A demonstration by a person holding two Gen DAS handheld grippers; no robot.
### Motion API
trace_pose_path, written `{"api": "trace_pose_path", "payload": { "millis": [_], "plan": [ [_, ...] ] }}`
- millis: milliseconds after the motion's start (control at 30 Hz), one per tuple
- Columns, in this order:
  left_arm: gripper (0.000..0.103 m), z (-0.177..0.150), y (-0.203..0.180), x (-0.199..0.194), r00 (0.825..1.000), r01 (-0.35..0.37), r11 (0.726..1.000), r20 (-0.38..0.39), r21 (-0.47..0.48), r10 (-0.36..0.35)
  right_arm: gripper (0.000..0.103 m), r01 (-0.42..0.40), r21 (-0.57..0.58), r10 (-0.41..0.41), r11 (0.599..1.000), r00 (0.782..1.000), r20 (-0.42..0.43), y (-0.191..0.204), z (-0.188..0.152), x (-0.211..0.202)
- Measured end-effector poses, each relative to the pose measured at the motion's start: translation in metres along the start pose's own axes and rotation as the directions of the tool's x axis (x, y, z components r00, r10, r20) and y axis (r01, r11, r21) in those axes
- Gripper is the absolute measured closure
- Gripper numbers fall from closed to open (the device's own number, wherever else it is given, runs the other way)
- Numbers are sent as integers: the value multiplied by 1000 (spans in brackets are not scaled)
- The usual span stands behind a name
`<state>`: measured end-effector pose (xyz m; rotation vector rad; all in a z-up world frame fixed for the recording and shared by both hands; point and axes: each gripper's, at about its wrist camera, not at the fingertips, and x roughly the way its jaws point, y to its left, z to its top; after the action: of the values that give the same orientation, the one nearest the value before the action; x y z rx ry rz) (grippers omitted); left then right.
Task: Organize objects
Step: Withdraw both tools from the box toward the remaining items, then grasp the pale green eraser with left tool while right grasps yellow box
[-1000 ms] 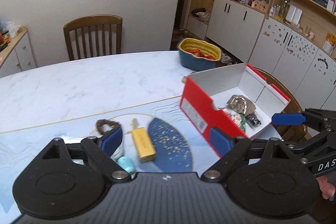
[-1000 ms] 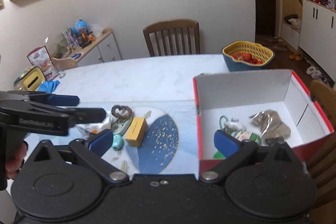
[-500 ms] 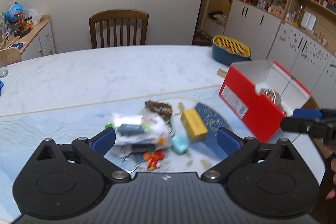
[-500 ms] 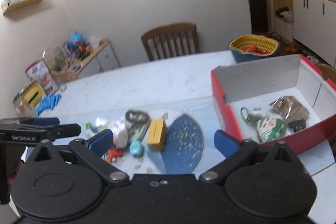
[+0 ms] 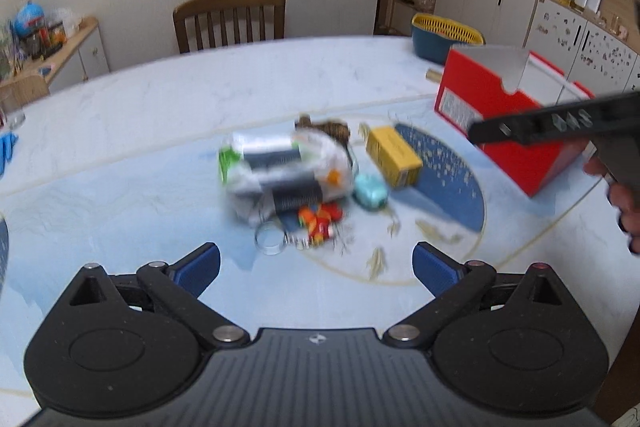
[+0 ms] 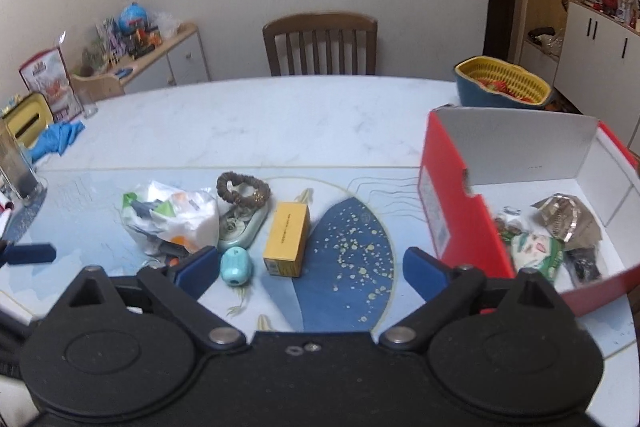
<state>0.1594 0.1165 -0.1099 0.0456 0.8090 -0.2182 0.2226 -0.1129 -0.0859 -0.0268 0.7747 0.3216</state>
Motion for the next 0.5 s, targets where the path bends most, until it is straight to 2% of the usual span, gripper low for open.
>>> {"api": "trace_pose_path", "payload": {
  "millis": [267,500],
  "plan": [
    [0,-34,-1,13,996,-4,998,-87,-62,-2,23,-1,-16,-1,1000,997,-78,6,8,47],
    [0,-50,-7,21,993,-18,996,-120,-89,8,28,-11,-2,11,1000,992,-127,8,10,78]
  ]
}}
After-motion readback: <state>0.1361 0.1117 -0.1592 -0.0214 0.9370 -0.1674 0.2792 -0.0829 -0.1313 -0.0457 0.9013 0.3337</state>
